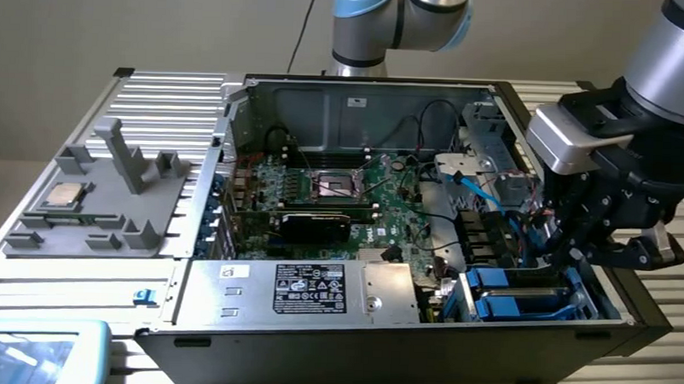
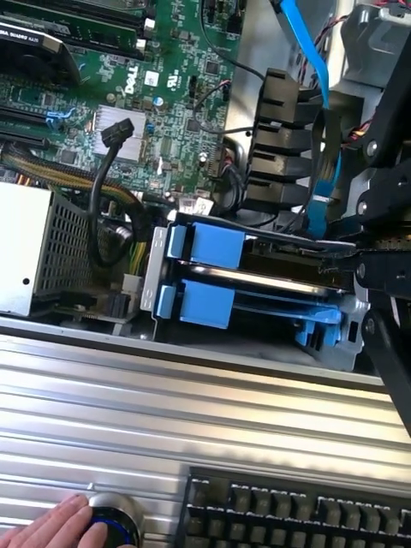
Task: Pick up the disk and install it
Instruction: 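Insert the first disk wire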
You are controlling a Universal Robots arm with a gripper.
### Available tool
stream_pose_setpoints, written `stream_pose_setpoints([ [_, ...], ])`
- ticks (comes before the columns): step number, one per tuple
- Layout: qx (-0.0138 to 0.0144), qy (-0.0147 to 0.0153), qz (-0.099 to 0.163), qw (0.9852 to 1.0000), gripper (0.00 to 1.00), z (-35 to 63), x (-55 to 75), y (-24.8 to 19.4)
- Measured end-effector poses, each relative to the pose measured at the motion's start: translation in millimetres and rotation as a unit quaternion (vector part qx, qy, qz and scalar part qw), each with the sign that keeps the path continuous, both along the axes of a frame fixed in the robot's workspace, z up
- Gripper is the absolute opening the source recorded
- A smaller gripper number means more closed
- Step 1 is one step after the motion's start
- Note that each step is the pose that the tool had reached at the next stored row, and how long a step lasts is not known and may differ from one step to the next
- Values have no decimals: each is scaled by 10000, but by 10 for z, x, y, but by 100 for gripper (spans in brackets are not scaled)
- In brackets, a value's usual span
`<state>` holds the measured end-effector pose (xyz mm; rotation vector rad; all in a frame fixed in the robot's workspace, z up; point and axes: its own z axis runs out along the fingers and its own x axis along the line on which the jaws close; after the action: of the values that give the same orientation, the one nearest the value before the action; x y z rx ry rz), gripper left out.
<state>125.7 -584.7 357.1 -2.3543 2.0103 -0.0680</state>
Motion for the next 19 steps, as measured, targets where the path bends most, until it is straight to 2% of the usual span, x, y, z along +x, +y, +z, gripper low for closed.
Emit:
stream_pose_setpoints([
  [3,-203,-1,0,9998,17,2,-1,62],
  [4,-231,-3,0,9997,17,2,-1,77],
  [19,-233,-3,0,9997,17,2,-1,77],
])
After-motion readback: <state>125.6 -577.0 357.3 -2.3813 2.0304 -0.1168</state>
